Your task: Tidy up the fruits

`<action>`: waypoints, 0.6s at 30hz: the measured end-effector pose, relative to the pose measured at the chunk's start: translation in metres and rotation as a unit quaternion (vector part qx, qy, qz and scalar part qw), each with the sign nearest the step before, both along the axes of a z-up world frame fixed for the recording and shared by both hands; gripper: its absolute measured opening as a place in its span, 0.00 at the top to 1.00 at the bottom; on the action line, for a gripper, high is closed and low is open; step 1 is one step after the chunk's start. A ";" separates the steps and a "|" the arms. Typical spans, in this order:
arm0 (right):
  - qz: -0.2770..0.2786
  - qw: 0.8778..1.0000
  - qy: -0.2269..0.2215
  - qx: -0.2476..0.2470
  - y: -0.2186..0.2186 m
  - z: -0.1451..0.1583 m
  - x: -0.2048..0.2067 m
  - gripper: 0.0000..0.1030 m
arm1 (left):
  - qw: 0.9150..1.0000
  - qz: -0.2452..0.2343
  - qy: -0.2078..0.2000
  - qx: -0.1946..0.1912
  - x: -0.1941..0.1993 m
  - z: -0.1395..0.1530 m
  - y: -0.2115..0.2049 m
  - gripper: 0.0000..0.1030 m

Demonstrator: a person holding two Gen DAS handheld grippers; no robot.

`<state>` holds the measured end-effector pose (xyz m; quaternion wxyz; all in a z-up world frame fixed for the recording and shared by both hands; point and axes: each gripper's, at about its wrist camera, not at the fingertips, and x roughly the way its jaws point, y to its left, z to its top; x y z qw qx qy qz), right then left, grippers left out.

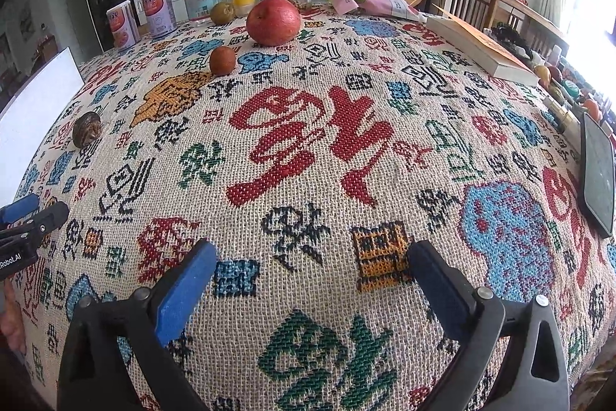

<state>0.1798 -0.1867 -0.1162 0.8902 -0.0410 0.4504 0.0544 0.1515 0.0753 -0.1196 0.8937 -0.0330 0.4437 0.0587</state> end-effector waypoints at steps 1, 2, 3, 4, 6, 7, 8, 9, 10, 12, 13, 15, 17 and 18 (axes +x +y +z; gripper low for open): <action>0.001 1.000 0.001 -0.001 0.001 0.000 0.000 0.01 | 1.000 0.000 0.000 0.001 0.000 0.000 0.000 0.12; 0.000 1.000 0.002 0.000 0.000 0.000 0.001 0.00 | 1.000 0.000 0.000 0.000 0.000 0.000 0.000 0.12; 0.000 1.000 0.002 0.000 0.000 0.000 0.000 0.00 | 1.000 0.000 0.000 0.000 0.000 0.000 0.000 0.12; 0.000 1.000 0.002 0.000 0.001 0.000 0.000 0.00 | 1.000 0.000 0.000 0.000 0.000 0.000 0.000 0.12; 0.000 1.000 0.002 0.000 0.000 0.000 0.000 0.00 | 1.000 0.000 0.000 0.000 0.000 0.000 0.000 0.12; 0.000 1.000 0.002 0.000 0.000 0.000 0.001 0.00 | 1.000 0.000 0.000 0.000 -0.001 0.000 0.000 0.11; 0.000 1.000 0.002 0.000 0.000 0.000 0.001 0.00 | 1.000 0.000 0.000 0.000 -0.001 0.000 0.000 0.11; 0.000 1.000 0.002 0.000 0.000 0.000 0.001 0.00 | 1.000 0.000 0.000 0.000 -0.001 0.000 0.000 0.11; 0.000 1.000 0.003 0.000 0.000 0.000 0.001 0.00 | 1.000 0.000 0.000 0.000 -0.001 0.000 0.000 0.11; 0.000 1.000 0.003 0.000 0.000 0.000 0.001 0.00 | 1.000 0.000 0.000 0.000 -0.001 0.000 0.000 0.11; 0.000 1.000 0.003 0.000 0.000 0.000 0.001 0.00 | 1.000 0.000 0.000 0.000 -0.001 0.000 0.000 0.11; 0.000 1.000 0.003 0.000 0.000 0.000 0.001 0.00 | 1.000 0.000 0.000 0.000 -0.001 0.000 0.000 0.11; 0.000 1.000 0.003 0.000 0.000 0.000 0.001 0.00 | 1.000 0.000 0.000 0.000 -0.001 0.000 0.000 0.11; 0.000 1.000 0.003 0.000 0.000 0.000 0.001 0.00 | 1.000 0.000 0.000 0.001 -0.001 0.000 0.000 0.11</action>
